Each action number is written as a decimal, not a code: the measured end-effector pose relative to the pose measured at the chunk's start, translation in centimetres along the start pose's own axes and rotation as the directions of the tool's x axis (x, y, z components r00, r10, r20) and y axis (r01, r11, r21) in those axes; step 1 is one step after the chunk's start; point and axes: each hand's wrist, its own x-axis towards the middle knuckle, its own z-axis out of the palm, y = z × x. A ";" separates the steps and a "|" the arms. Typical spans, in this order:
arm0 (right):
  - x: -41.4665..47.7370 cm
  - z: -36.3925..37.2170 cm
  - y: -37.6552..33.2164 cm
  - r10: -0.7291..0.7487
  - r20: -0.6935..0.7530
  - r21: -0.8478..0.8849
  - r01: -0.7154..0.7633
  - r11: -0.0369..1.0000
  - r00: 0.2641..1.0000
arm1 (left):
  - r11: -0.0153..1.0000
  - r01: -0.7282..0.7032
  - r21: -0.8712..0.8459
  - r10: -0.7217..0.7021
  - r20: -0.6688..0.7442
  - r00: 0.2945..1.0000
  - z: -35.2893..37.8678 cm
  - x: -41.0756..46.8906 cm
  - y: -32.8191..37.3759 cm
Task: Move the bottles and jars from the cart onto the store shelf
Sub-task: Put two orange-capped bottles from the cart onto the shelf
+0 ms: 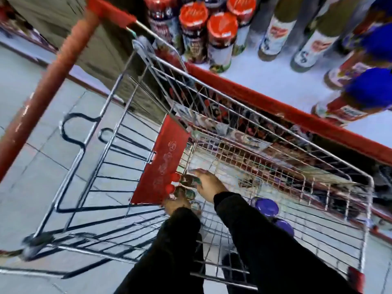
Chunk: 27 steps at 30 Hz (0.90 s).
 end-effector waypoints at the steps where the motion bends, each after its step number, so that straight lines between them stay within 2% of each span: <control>1: 1.1 0.5 0.1 0.004 0.017 0.010 -0.004 1.000 1.000 | 1.000 -0.013 -0.024 0.012 -0.024 1.000 0.3 0.3 0.0; 4: 3.6 1.5 0.0 0.002 0.087 0.041 -0.006 0.999 0.996 | 0.994 -0.008 -0.111 -0.006 -0.127 0.992 1.3 1.8 -0.6; 8: 5.1 2.2 0.1 -0.025 0.101 -0.005 0.026 1.000 0.995 | 0.983 -0.040 -0.178 0.007 -0.181 0.983 2.0 2.5 -0.7; 11: 4.2 2.0 1.0 0.007 0.028 0.038 -0.008 0.999 1.000 | 0.992 -0.059 -0.113 0.039 -0.165 0.986 2.0 2.3 -0.9; 13: 2.3 1.5 1.9 0.053 -0.039 0.173 -0.046 0.984 0.998 | 0.995 -0.097 -0.038 0.092 -0.119 0.989 1.4 1.8 -1.0; 16: -1.0 0.1 2.9 0.137 -0.127 0.339 -0.087 0.937 0.982 | 0.981 -0.187 0.046 0.189 -0.050 0.981 0.3 1.1 -0.8; 19: -4.4 -1.6 2.7 0.202 -0.235 0.410 -0.091 0.908 0.951 | 0.950 -0.305 0.065 0.306 0.003 0.952 -1.3 -0.9 0.2; 23: -8.7 -4.6 1.2 0.292 -0.372 0.474 -0.090 0.876 0.881 | 0.865 -0.497 0.071 0.491 0.090 0.867 -3.9 -4.3 1.5; 27: -12.4 -7.8 -0.5 0.320 -0.467 0.477 -0.070 0.876 0.824 | 0.702 -0.711 -0.038 0.705 0.174 0.687 -6.2 -8.1 3.4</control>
